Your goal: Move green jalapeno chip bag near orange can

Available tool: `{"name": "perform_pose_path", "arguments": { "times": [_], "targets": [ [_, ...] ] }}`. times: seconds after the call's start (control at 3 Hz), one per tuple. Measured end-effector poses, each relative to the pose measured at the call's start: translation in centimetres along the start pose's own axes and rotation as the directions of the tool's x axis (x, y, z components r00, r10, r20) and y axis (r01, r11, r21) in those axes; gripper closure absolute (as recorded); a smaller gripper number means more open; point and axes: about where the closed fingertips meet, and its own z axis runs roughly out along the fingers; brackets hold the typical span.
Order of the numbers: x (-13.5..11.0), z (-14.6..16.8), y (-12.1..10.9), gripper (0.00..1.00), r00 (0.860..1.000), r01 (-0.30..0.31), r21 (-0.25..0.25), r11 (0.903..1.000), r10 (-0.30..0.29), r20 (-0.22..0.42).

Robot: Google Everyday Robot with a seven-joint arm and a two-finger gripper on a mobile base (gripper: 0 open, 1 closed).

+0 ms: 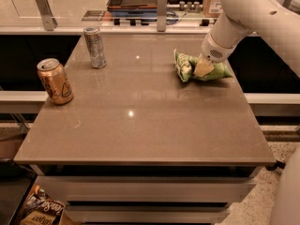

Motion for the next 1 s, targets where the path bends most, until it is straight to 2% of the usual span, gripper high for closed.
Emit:
{"name": "perform_pose_path", "arguments": {
  "times": [0.33, 1.0],
  "targets": [
    [-1.0, -2.3, 2.3, 1.0, 1.0, 0.019, 0.01, 0.9998, -0.019, 0.02],
    [-3.9, -6.6, 8.4, 1.0, 0.993, 0.089, 0.029, 0.9956, -0.091, 0.074]
  ]
}}
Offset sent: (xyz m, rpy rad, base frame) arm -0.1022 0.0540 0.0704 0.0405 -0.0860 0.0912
